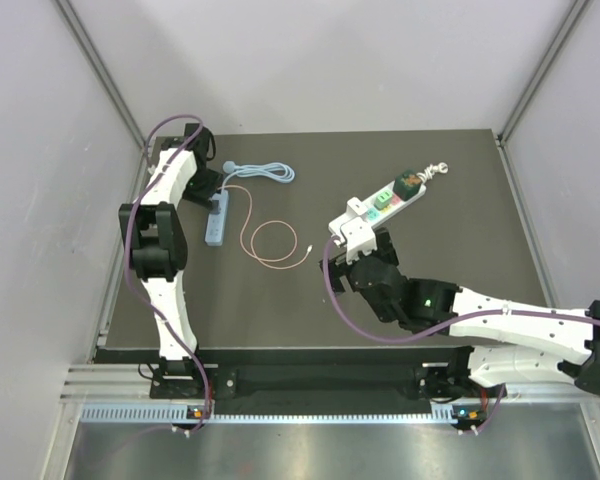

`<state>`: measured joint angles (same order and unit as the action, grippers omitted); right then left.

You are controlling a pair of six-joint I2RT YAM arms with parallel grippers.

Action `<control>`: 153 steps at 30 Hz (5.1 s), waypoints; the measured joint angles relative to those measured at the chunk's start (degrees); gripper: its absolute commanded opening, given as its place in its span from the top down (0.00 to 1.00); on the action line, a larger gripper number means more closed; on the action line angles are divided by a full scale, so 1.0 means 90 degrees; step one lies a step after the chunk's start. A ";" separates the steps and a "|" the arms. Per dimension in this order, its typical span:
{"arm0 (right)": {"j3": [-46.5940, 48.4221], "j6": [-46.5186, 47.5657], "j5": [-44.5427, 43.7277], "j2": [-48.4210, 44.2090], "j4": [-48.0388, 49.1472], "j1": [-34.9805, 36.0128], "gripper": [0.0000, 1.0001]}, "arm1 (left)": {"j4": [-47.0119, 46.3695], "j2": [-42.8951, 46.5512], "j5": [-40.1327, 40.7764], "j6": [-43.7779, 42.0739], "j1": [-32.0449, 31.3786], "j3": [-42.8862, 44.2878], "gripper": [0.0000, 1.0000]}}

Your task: Insert the plug

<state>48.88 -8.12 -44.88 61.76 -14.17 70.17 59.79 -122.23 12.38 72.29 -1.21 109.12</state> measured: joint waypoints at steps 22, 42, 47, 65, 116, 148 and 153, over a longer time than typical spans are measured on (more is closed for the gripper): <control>0.0000 0.0073 -0.0284 0.0231 -0.0029 0.0134 0.00 | 0.0168 -0.0005 -0.0284 -0.0177 0.0168 -0.0083 1.00; 0.0000 0.0119 -0.0418 0.0289 -0.0029 0.0165 0.00 | 0.0199 -0.0168 -0.0561 -0.0525 0.0301 0.0049 1.00; 0.0000 0.0141 -0.0464 0.0342 -0.0029 0.0192 0.00 | 0.0199 -0.0240 -0.0648 -0.0556 0.0340 0.0080 1.00; 0.0160 0.0279 -0.0627 0.0503 -0.0085 0.0231 0.00 | 0.0561 -0.0551 -0.0804 -0.0988 0.0381 0.0668 0.60; -0.0148 0.0165 -0.0015 0.0049 0.0226 0.0648 0.00 | 0.1535 0.2227 0.1724 -0.0240 0.2055 -0.2584 0.14; 0.0126 -0.0097 0.0447 0.0656 0.0143 0.0651 0.00 | 0.0185 0.3096 0.0049 -0.0721 -0.1404 -0.4918 1.00; 0.0209 -0.0449 0.0442 0.0780 -0.0029 0.0641 0.00 | 0.0197 0.3194 0.0403 -0.1025 -0.1744 -0.4505 1.00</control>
<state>50.76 -12.16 -40.91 68.77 -14.44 75.94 61.56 -93.49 16.01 63.07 -16.91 68.58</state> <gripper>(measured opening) 0.996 0.681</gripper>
